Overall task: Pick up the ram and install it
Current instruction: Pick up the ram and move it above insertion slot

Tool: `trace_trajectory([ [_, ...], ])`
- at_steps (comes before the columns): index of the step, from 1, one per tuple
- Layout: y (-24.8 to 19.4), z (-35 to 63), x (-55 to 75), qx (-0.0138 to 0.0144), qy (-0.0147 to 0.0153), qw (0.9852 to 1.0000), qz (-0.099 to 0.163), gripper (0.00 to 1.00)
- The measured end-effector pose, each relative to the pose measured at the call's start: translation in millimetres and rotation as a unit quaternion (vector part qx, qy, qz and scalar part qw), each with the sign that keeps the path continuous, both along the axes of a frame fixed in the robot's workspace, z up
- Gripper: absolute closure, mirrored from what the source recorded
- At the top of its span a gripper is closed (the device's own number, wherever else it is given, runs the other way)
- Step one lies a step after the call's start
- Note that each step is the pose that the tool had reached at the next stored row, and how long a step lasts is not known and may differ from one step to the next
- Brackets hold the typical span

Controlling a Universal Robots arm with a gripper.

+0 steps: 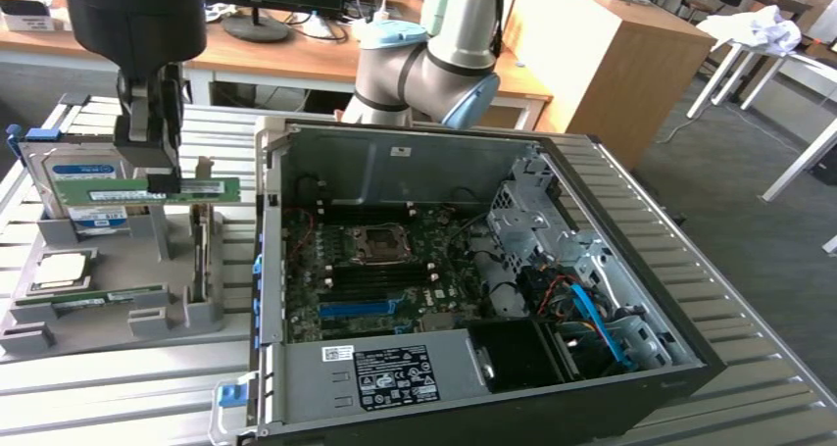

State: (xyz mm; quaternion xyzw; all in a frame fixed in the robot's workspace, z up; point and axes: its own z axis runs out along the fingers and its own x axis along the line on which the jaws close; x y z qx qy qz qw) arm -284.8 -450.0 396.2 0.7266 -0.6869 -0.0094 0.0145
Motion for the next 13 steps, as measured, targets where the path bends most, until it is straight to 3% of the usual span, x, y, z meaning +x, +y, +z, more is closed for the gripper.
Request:
trace_trajectory([
  [13,0.0,0.0,5.5,-0.0008,0.0,1.0,0.0,0.87],
])
